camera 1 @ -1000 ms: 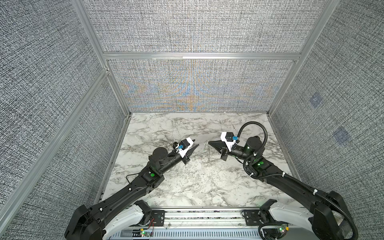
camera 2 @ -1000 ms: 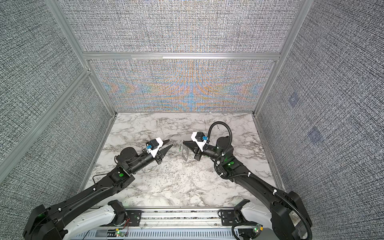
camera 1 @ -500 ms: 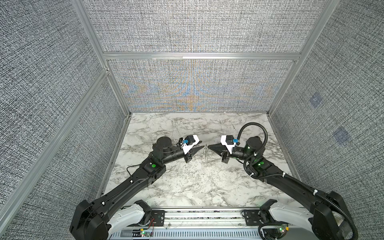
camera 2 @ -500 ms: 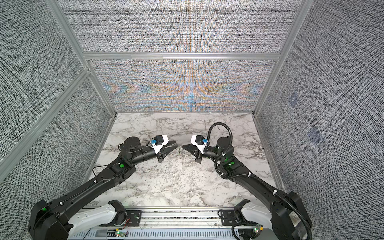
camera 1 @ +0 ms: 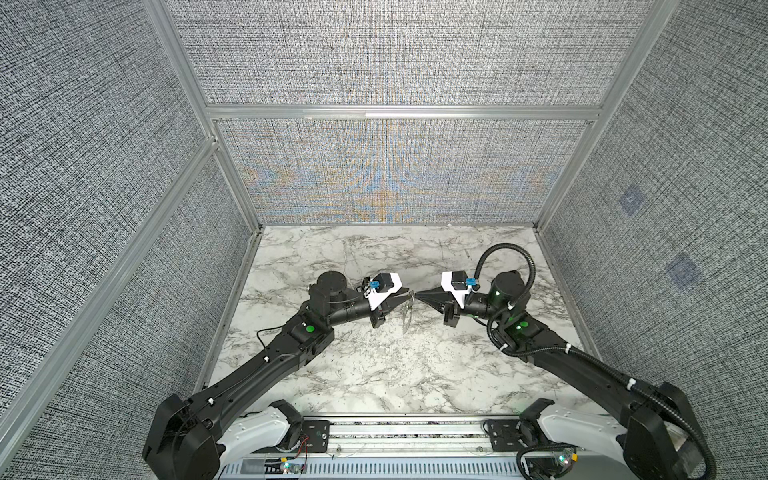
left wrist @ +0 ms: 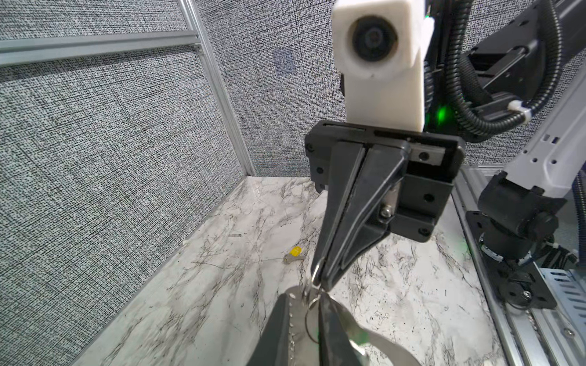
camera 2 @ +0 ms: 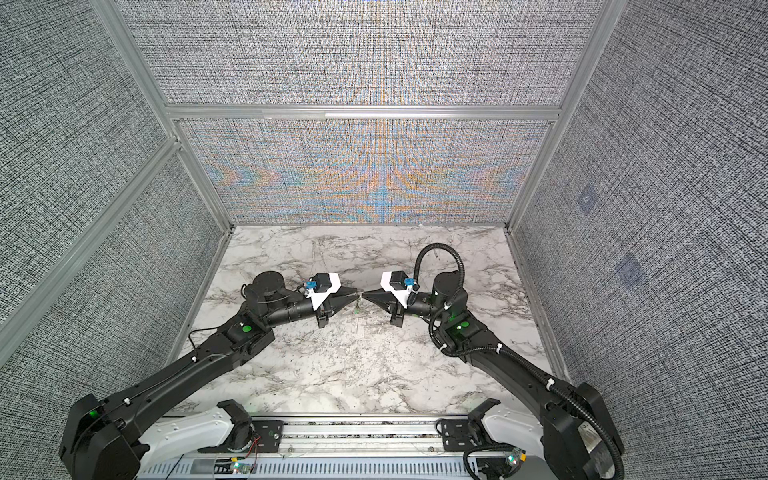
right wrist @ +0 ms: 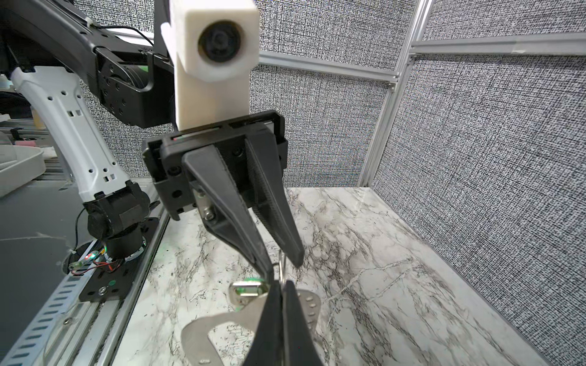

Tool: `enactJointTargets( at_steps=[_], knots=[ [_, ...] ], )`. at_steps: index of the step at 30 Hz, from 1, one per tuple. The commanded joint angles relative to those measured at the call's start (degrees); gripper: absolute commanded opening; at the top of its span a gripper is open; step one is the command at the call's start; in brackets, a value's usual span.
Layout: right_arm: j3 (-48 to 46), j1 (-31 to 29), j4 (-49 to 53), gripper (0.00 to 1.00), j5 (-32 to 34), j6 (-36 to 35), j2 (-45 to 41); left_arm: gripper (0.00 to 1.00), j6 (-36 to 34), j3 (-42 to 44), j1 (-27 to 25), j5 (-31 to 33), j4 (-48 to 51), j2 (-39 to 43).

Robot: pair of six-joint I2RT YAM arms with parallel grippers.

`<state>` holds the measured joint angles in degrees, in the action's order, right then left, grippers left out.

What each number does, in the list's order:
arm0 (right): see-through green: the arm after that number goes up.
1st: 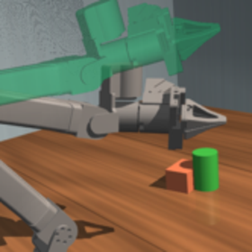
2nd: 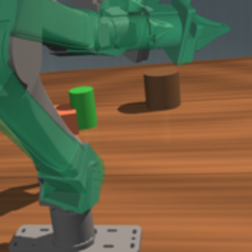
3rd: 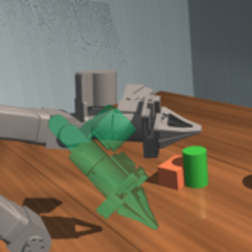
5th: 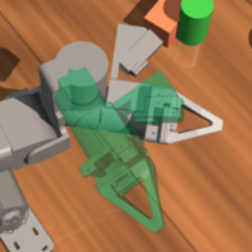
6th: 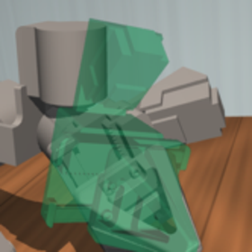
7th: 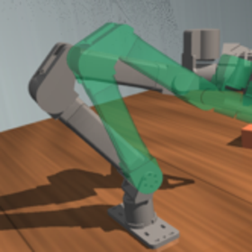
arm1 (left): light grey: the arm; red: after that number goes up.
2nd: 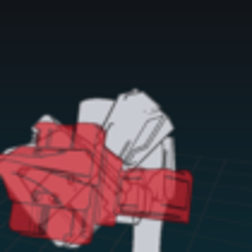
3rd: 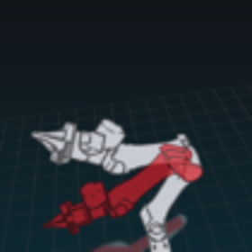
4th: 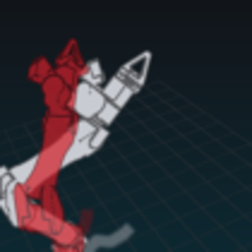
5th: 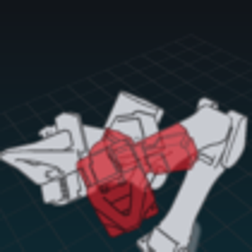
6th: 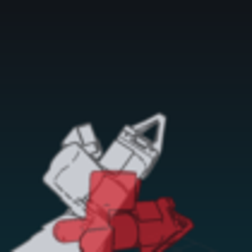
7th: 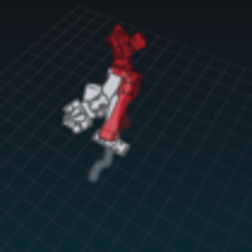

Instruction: Remove the keys from the keyring

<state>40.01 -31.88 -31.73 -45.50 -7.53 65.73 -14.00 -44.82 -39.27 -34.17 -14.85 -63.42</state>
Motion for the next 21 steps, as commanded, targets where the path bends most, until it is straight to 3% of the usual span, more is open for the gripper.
enactJointTargets(
  at_steps=[1,9,12,17,21],
  knots=[
    [0.69,0.02,-0.18,0.00,-1.86,-0.21,0.36,0.17,-0.81,-0.44,0.07,-1.76,0.50,-0.09],
    [0.75,-0.02,-1.78,0.00,-2.11,1.03,1.25,0.00,-1.40,-0.36,0.07,-4.18,0.52,-0.59],
    [0.34,0.01,-3.29,0.00,-0.79,2.16,1.50,0.00,-1.46,-0.69,0.07,-4.33,1.34,-0.81],
    [-0.36,0.01,1.67,0.29,5.82,-2.47,-1.13,0.00,-4.34,-3.96,0.11,-0.55,8.68,-1.13],
    [2.03,-0.24,13.52,0.36,15.03,-10.73,-3.04,0.00,-10.12,-10.77,0.07,1.88,21.89,-3.88]
  ],
)
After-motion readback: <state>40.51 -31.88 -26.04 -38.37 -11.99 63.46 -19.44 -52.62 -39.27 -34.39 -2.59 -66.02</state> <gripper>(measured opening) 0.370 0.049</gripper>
